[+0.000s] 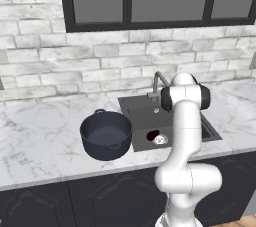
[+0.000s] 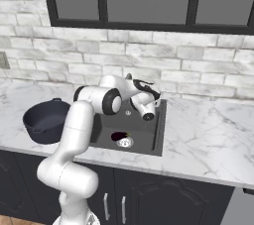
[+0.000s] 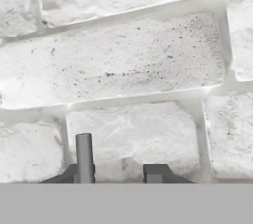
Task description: Dump the eggplant from the pot into the sink. Then turn on the water and wash the eggplant. Then turn off the water and put the eggplant back in the pot.
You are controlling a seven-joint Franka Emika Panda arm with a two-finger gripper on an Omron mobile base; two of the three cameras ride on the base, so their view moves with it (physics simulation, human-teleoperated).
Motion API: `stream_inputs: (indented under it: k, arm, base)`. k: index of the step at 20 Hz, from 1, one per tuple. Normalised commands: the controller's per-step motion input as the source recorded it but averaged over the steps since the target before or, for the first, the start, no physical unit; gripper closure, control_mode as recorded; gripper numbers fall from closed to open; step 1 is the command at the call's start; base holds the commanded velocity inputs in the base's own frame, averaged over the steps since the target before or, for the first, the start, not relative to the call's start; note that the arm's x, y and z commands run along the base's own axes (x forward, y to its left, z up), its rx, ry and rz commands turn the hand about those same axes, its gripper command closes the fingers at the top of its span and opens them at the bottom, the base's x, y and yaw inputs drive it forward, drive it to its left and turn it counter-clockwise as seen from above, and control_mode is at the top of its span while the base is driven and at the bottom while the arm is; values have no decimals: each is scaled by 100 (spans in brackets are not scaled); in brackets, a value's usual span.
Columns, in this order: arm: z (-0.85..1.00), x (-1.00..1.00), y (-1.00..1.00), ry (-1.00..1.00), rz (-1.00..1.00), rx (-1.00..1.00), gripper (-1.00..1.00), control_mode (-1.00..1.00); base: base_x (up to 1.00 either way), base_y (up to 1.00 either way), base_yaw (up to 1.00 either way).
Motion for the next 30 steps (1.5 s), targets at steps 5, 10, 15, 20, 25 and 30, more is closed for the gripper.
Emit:
stream_inputs:
  k: [5,10,15,20,25,30]
  arm:
    - [-7,0,-55,1,-1,0,100,-100]
    - [-10,0,-60,2,-1,0,100,-100]
    - [-11,0,-67,3,-1,0,100,-100]
    - [-15,0,-71,7,-3,1,100,-100]
    - [-19,0,-77,9,-3,3,100,-100]
    - [-28,0,-79,11,-3,4,100,-100]
  base:
    - [0,0,0]
    - [0,0,0]
    - [0,0,0]
    - [0,0,0]
    - [0,0,0]
    - [0,0,0]
